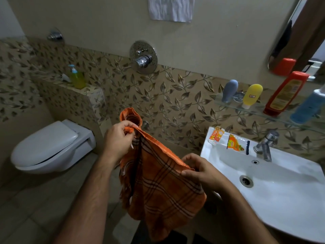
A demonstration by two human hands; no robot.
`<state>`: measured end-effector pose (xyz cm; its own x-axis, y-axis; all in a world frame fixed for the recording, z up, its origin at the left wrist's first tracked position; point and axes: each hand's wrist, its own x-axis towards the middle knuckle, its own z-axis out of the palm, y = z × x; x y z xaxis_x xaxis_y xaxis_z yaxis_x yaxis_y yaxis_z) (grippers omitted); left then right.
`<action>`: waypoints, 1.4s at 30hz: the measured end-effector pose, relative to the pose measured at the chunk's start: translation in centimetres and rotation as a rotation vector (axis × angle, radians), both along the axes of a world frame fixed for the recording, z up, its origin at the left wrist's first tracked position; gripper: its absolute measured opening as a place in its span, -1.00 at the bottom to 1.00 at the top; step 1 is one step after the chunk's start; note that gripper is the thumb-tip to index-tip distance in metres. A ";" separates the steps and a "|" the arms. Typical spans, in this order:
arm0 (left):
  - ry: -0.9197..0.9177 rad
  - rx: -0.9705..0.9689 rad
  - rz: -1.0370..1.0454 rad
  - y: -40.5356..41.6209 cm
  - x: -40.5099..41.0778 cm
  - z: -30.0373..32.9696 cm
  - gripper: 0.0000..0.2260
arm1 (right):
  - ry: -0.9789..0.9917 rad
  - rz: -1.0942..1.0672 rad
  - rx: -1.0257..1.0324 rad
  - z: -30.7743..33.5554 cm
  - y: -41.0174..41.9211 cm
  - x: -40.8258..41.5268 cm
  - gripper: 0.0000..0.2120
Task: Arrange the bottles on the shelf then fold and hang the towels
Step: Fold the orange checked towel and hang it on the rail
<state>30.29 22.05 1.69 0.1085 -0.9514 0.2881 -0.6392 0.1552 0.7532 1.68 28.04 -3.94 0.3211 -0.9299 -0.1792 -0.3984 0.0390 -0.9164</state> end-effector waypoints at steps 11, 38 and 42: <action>-0.051 -0.046 0.177 -1.4 2.3 1.1 -0.90 | 0.149 -0.110 -0.077 0.3 -0.5 -1.6 -0.89; 0.926 0.440 0.364 -0.3 3.2 -12.3 -0.81 | -0.619 -0.505 0.273 0.2 -1.8 2.0 -0.84; 0.835 0.390 0.294 0.0 1.7 -11.0 -0.96 | -0.463 -0.293 0.213 0.7 -1.4 1.0 -0.65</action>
<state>32.02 22.05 -9.29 0.3838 -0.8660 -0.3206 0.1525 -0.2829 0.9469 2.65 26.62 -3.19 0.1453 -0.9505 -0.2746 0.0970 0.2898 -0.9521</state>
